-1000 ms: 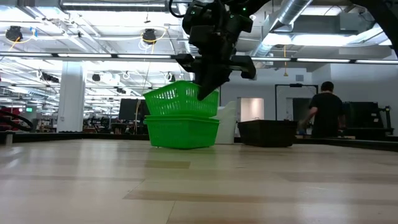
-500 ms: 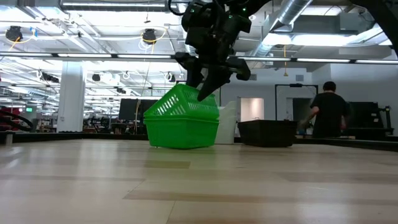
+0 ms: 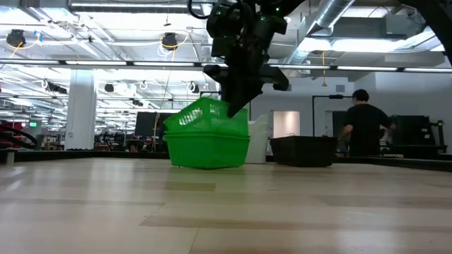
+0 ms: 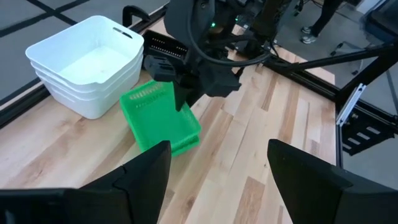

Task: Stack baskets by color
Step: Stack the bottom green bin into the top green bin, then return to Home Position

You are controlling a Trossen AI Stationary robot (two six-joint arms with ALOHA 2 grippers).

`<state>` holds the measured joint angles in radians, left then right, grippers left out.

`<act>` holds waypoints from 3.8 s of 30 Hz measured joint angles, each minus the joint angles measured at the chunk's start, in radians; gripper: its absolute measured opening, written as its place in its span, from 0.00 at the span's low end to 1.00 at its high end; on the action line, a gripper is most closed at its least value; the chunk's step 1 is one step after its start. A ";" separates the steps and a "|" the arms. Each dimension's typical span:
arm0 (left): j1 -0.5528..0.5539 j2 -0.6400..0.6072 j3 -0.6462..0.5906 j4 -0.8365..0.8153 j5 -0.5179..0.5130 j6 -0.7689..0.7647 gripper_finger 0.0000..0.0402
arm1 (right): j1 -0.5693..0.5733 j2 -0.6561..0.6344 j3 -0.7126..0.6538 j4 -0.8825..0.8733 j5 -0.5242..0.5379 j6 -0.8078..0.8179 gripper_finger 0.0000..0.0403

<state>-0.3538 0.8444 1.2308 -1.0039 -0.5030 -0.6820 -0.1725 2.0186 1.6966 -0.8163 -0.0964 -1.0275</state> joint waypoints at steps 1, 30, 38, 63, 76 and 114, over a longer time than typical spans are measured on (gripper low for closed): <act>0.000 0.000 0.000 0.000 0.000 -0.001 0.64 | 0.001 0.000 0.000 0.003 0.000 0.005 0.22; 0.000 0.000 0.000 -0.001 -0.002 0.009 0.64 | 0.003 -0.002 0.000 0.018 -0.008 0.080 0.34; 0.000 0.000 -0.005 -0.001 -0.021 0.010 0.64 | 0.012 -0.011 0.002 0.013 0.038 0.191 0.53; 0.000 -0.033 -0.011 -0.005 -0.198 0.342 0.64 | 0.071 -1.058 -0.239 -0.255 0.003 0.845 0.51; 0.000 -0.558 -0.527 0.557 0.151 0.462 0.64 | 0.086 -1.890 -1.246 0.616 -0.029 1.098 0.52; 0.006 -0.834 -1.221 1.073 0.256 0.468 0.64 | 0.059 -1.980 -1.690 0.855 0.024 1.101 0.51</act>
<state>-0.3473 0.0105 0.0101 0.0692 -0.2474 -0.2143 -0.1139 0.0384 0.0071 0.0387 -0.0727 0.0739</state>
